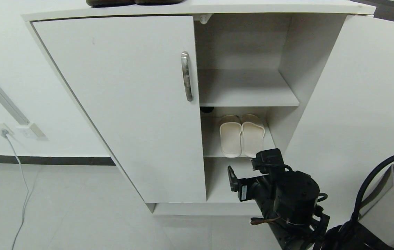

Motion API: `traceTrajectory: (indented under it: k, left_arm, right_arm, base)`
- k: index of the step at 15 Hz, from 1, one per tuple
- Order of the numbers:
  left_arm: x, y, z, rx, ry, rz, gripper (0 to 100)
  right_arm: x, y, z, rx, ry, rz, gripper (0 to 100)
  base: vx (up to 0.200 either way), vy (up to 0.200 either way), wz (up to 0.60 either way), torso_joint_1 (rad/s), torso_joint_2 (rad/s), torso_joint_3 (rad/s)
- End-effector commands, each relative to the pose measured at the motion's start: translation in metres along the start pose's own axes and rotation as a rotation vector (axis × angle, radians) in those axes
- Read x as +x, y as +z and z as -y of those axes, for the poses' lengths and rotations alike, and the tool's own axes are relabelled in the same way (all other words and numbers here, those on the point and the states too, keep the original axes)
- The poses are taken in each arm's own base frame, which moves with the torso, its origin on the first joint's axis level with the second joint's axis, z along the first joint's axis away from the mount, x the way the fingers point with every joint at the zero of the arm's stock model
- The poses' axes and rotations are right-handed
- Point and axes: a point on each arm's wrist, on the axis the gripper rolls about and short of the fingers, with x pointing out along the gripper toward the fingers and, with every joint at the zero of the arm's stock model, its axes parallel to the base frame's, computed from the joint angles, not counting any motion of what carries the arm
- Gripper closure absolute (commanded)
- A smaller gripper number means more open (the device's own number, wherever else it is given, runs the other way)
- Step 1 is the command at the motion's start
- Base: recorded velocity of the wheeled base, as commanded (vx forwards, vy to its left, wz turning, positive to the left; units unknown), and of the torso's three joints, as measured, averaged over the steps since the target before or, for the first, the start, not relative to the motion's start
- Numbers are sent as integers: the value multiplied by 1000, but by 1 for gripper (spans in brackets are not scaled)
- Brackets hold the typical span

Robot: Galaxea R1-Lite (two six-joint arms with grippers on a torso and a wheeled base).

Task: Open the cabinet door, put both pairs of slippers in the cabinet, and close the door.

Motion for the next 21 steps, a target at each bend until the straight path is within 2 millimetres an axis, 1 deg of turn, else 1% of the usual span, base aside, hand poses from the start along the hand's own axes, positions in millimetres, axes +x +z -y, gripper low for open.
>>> traceTrajectory:
  k: [1, 8, 17, 21]
  left_arm:
    - [0, 0, 0, 0, 1, -1, 100]
    - [0, 0, 0, 3, -1, -1, 100]
    - [0, 0, 0, 4, -1, -1, 100]
    - [0, 0, 0, 3, -1, -1, 100]
  right_arm:
    - [0, -1, 0, -2, -2, -3, 0]
    - [-3, -3, 2, -20, 3, 18, 0]
    - [-2, -4, 1, -21, 3, 16, 0]
    - [1, -13, -1, -27, 2, 9, 0]
  base:
    - [0, 0, 0, 0, 0, 0]
    - [0, 0, 0, 0, 0, 0]
    - [0, 0, 0, 2, 1, 174]
    - [0, 0, 0, -1, -1, 24]
